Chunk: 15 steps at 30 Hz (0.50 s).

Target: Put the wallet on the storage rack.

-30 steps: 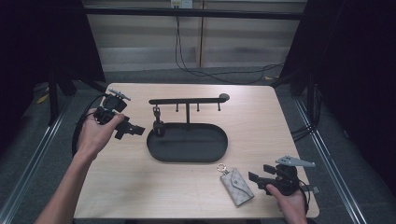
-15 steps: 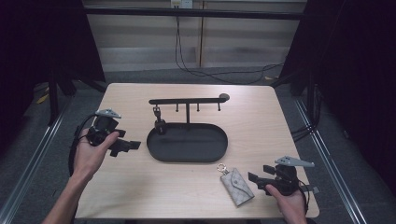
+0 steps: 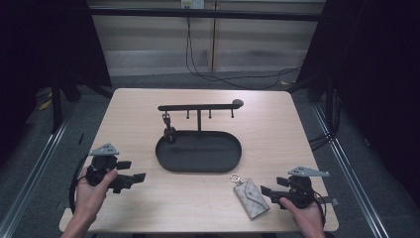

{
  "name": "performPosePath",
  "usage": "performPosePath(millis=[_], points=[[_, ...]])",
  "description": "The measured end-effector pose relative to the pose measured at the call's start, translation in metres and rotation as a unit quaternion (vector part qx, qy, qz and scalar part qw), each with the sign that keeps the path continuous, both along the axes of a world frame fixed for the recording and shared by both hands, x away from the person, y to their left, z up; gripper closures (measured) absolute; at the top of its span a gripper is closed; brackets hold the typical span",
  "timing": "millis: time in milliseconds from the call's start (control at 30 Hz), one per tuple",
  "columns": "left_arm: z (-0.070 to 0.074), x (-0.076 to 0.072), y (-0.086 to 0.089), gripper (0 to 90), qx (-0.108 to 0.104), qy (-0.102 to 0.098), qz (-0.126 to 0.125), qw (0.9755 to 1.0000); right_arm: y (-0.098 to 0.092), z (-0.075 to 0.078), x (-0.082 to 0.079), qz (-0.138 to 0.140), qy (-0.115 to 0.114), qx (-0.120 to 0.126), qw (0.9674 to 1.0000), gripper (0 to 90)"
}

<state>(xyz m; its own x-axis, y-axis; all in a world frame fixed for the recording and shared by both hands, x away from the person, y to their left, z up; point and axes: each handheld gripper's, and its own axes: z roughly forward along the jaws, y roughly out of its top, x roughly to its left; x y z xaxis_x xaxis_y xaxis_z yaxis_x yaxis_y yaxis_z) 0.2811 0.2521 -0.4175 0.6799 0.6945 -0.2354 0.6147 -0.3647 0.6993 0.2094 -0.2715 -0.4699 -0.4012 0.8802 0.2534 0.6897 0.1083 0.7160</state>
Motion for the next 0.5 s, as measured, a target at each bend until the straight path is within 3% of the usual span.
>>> performPosePath(millis=[267,367,500], points=[[-0.017,-0.019,-0.003,22.7,-0.015,0.010,-0.021,0.9996,0.003,0.011,0.004,0.031,0.022,-0.011,0.9992,21.4],[-0.022,-0.029,-0.001,22.7,-0.023,0.005,-0.018,0.9996,0.004,0.012,0.006,0.038,0.023,-0.013,0.9989,22.2],[-0.026,-0.032,0.003,22.7,-0.025,0.000,-0.008,0.9997,0.010,0.014,0.006,0.046,0.040,-0.022,0.9979,26.8]])
